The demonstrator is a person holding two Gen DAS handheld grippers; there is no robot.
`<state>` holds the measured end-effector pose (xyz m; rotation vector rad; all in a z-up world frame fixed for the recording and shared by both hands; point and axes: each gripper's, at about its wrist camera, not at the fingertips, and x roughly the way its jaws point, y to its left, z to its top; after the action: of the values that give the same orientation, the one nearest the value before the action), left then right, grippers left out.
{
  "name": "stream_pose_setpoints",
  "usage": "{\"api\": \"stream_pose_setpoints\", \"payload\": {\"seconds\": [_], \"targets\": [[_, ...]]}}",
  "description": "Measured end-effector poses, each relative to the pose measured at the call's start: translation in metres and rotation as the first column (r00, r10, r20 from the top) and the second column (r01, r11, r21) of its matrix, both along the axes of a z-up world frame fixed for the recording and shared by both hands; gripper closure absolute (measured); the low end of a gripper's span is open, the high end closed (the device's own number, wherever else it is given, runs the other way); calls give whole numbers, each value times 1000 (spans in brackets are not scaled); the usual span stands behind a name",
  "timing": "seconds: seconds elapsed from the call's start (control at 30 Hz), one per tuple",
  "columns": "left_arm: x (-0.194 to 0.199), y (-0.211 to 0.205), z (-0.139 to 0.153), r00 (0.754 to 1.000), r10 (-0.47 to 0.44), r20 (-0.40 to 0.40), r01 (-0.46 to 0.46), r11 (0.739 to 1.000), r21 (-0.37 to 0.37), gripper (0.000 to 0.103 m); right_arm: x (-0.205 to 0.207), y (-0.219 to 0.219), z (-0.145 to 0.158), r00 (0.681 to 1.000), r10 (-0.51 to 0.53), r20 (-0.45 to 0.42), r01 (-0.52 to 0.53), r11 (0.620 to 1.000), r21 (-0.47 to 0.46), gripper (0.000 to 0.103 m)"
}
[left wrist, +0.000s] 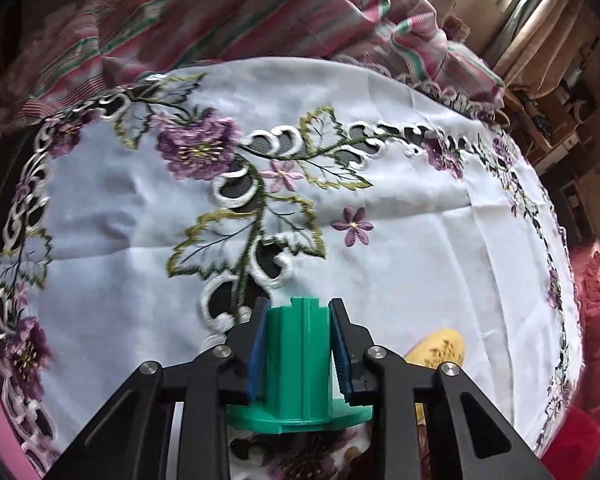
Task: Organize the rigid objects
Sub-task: 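Grasp the green funnel toy with left tool while right tool grasps orange cubes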
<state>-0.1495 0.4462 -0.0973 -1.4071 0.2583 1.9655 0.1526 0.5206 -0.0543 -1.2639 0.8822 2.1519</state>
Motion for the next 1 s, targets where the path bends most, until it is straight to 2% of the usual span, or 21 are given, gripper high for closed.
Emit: {"api": "stream_pose_setpoints", "payload": {"seconds": [0.07, 0.27, 0.6, 1.0], "targets": [[1, -14, 7, 1000, 3, -9, -3, 1000, 25, 74, 0, 0, 0, 1000, -1, -1, 1, 1000, 0, 65], [20, -61, 31, 994, -10, -109, 15, 999, 44, 74, -1, 0, -1, 1000, 5, 3, -5, 1000, -7, 65], [55, -134, 56, 994, 12, -106, 1, 992, 123, 74, -11, -4, -10, 997, 63, 55, -61, 997, -40, 65], [91, -201, 74, 989, 33, -143, -8, 985, 171, 74, -24, -20, -16, 972, 101, 211, -106, 994, 15, 65]]}}
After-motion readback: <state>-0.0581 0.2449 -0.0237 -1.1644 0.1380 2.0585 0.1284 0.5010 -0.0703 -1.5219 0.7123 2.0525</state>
